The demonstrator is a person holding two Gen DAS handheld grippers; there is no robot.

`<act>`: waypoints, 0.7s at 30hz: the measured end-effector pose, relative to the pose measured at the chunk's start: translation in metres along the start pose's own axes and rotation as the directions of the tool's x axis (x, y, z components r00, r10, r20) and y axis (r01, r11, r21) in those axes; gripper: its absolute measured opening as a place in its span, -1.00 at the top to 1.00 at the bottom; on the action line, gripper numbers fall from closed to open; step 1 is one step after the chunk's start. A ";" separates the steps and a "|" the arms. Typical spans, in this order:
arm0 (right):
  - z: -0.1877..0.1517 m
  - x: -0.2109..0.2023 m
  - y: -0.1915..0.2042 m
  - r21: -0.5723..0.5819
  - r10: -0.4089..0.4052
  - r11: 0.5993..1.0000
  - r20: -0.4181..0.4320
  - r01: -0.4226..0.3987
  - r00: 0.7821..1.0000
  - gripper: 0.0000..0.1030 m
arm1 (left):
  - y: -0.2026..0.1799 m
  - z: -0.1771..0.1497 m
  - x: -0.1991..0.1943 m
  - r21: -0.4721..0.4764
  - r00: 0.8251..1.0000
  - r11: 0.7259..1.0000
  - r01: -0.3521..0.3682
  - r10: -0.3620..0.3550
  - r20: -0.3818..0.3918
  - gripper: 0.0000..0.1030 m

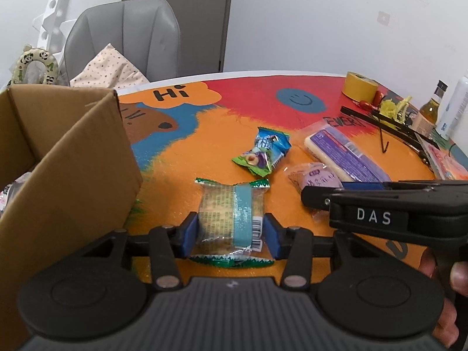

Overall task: Organize snacks
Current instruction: 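Grasp the green-striped wafer pack with the left gripper while the right grasps the purple round pastry, then carry both held snacks over the cardboard box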

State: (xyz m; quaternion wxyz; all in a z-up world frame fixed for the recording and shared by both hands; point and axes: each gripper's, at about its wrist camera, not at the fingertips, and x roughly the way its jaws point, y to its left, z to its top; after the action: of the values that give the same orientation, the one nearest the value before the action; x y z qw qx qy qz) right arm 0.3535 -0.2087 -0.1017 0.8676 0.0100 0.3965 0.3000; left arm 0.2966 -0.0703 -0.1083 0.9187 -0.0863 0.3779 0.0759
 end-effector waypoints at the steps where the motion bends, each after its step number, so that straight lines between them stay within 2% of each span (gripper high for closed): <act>1: -0.001 -0.001 0.000 0.003 -0.002 1.000 -0.002 0.002 1.000 0.20 | 0.000 0.000 -0.001 0.001 1.000 1.000 0.007 -0.007 -0.003 0.10; 7: -0.013 -0.016 -0.002 0.040 -0.001 0.999 0.001 0.001 1.000 0.36 | 0.000 -0.007 -0.010 0.002 0.999 0.999 0.041 -0.041 -0.012 0.11; 21: -0.038 -0.064 0.005 0.132 -0.029 0.991 0.073 0.019 0.997 0.40 | 0.003 -0.017 -0.059 0.023 0.993 0.994 0.111 -0.111 0.028 0.11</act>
State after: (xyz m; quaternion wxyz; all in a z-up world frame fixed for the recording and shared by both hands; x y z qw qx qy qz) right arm 0.2922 -0.2468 -0.0822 0.8828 0.0737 0.3827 0.2622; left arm 0.2429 -0.0754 -0.0786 0.9278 -0.0961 0.3598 0.0219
